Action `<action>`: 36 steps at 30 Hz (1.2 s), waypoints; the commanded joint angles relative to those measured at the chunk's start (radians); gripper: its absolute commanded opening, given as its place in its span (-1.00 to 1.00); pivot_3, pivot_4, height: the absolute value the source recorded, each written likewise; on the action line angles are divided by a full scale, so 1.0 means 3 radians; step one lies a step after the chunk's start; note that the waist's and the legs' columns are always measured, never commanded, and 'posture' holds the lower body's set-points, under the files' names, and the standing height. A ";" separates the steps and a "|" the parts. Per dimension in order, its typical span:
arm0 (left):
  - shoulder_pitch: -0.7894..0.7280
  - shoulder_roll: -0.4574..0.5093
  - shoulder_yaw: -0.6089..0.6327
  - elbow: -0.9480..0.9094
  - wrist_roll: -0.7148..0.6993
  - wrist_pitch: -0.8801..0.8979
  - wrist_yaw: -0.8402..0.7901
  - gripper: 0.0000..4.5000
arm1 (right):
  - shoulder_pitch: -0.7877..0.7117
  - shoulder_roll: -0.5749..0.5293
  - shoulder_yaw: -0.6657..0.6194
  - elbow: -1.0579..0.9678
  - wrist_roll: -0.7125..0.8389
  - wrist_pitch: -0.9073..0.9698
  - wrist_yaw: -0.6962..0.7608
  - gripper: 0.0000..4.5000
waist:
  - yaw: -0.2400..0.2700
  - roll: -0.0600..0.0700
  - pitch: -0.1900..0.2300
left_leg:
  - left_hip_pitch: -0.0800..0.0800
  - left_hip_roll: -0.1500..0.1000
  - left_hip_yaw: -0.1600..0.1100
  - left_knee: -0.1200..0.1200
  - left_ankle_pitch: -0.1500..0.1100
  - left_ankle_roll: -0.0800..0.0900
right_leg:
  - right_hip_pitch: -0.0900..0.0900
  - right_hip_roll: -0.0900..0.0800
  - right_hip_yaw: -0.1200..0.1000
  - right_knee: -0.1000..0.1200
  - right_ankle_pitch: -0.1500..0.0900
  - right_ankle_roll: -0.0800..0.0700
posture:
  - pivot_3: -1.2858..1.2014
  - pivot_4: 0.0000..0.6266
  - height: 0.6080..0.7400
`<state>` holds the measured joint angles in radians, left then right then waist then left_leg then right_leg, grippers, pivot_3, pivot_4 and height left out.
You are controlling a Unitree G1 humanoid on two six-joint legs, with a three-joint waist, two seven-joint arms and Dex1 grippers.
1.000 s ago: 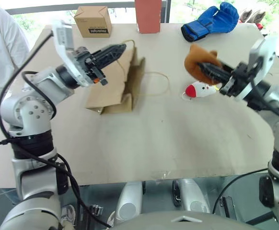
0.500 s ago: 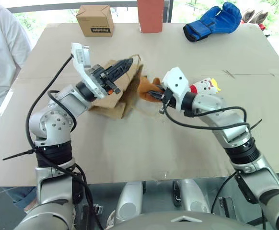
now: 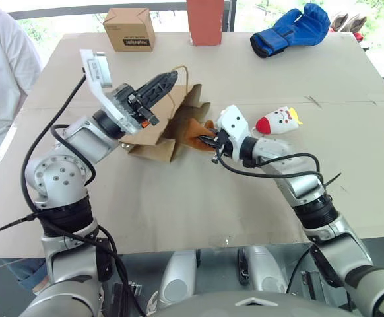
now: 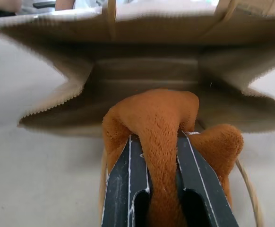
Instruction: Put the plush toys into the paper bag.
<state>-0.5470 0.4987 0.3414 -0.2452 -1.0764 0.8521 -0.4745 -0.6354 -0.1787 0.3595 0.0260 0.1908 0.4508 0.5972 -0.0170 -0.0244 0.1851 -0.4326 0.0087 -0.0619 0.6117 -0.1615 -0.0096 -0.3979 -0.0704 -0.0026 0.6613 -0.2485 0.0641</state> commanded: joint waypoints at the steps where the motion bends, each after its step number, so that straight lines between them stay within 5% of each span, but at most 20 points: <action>1: -0.0026 -0.0045 -0.0032 -0.0173 -0.0164 0.0037 0.0055 -1.00 | -0.0215 0.0170 0.0057 0.0271 -0.0101 -0.0293 0.0100 -0.99 | -0.0002 0.0000 0.0000 | 0.0000 0.0000 0.0000 0.0000 0.0000 0.0000 | 0.0000 0.0000 0.0000 0.0000 0.0000 0.0000 | 0.03 -0.52 0.61; 8: 0.0141 -0.0070 -0.0118 -0.0390 -0.0355 0.0138 0.0140 -1.00 | -0.0597 0.0543 -0.0042 0.1118 -0.0157 -0.0907 0.0337 -0.99 | -0.0009 0.0000 0.0000 | 0.0000 0.0000 -0.0001 0.0000 0.0000 0.0000 | 0.0000 0.0000 0.0000 0.0000 0.0000 0.0000 | 0.03 -0.52 0.61; 22: 0.0303 -0.0017 -0.0115 -0.0417 -0.0294 -0.0005 0.0156 -1.00 | -0.0128 0.0355 -0.0217 0.0202 0.0316 -0.0295 0.0795 -0.99 | 0.0007 0.0001 0.0000 | 0.0000 -0.0001 -0.0002 -0.0001 0.0000 -0.0001 | 0.0000 0.0000 0.0000 0.0000 0.0000 -0.0001 | 0.03 -0.52 0.61; 36: 0.0212 -0.0357 -0.0434 -0.0599 -0.0412 -0.0046 0.0230 -1.00 | -0.0214 0.0758 -0.0122 0.0912 -0.0028 -0.0801 0.0532 -0.99 | 0.0000 0.0001 0.0000 | 0.0001 0.0000 -0.0001 -0.0001 0.0000 -0.0001 | 0.0000 0.0000 0.0000 0.0000 0.0000 0.0000 | 0.03 -0.52 0.61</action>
<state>-0.4836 0.3985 0.2159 -0.3664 -1.1666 0.8450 -0.4079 -0.6686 0.0151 0.3254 0.2848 0.1814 0.2656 0.7560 -0.0170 -0.0242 0.1852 -0.4324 0.0087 -0.0621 0.6115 -0.1614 -0.0100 -0.3978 -0.0703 -0.0026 0.6613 -0.2485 0.0640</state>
